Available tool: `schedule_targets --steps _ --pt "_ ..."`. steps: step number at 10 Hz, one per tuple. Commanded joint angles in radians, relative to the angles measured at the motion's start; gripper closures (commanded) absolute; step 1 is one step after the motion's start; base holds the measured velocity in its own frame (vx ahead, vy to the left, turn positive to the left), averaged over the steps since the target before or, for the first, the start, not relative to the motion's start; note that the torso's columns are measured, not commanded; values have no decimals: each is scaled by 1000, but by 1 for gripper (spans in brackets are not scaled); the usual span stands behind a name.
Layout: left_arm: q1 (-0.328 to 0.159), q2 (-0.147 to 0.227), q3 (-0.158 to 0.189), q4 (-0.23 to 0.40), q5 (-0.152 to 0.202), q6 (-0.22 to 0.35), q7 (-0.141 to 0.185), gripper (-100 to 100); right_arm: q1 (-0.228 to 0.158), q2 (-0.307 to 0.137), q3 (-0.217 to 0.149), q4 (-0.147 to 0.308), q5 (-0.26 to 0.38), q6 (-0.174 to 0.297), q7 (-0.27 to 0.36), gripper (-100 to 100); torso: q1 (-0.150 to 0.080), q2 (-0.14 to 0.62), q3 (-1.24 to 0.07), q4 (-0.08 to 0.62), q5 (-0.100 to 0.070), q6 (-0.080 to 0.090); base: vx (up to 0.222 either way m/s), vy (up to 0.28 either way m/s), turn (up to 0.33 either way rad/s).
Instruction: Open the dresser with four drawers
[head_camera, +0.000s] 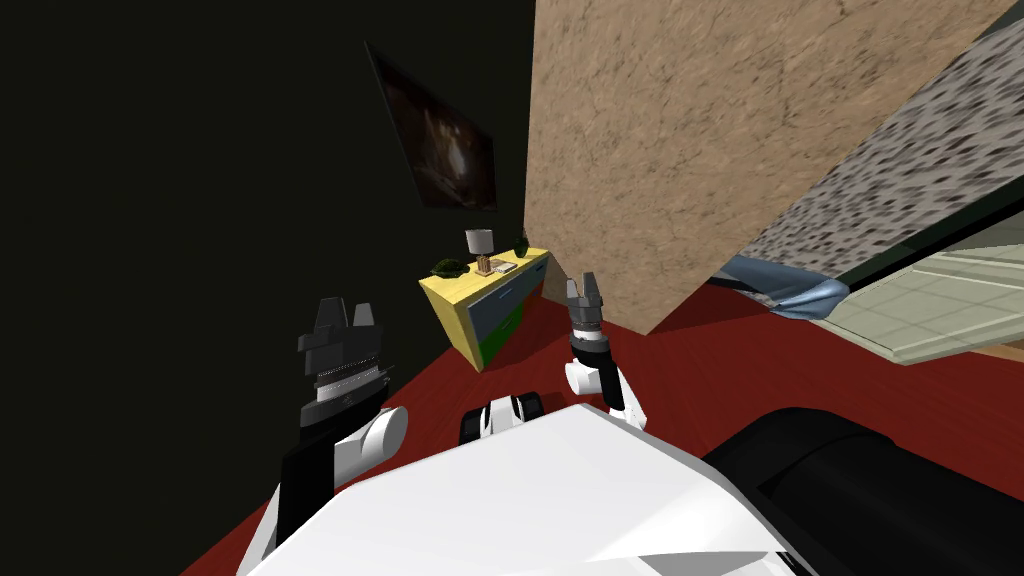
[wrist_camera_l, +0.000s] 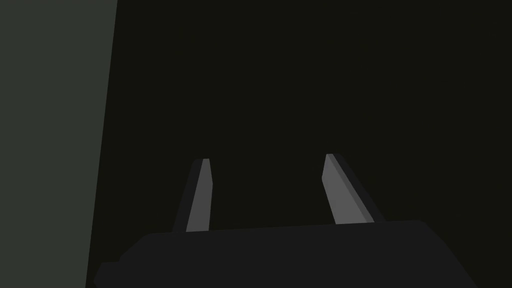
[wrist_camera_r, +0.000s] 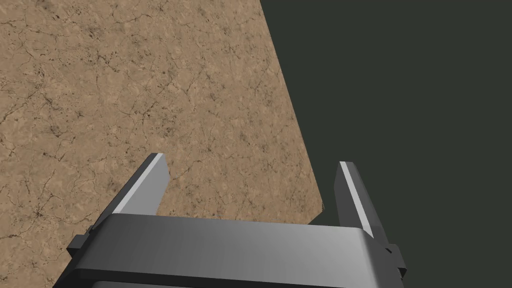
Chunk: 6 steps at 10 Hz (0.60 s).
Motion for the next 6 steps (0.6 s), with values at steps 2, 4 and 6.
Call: schedule_targets --steps 2,4,6 --pt "0 0 0 0 0 0 0 0 -14 -60 27 32 81 21 5 -100 -1 106 -217 107 0 0 36 -23 95" --pt "0 0 0 0 0 0 0 0 -20 -77 40 47 130 31 8 -100 -1 118 -242 119 0 0 47 -33 58" --pt "0 0 0 0 0 0 0 0 -27 -92 55 64 180 42 11 -100 0 121 -241 121 0 0 35 -25 65"
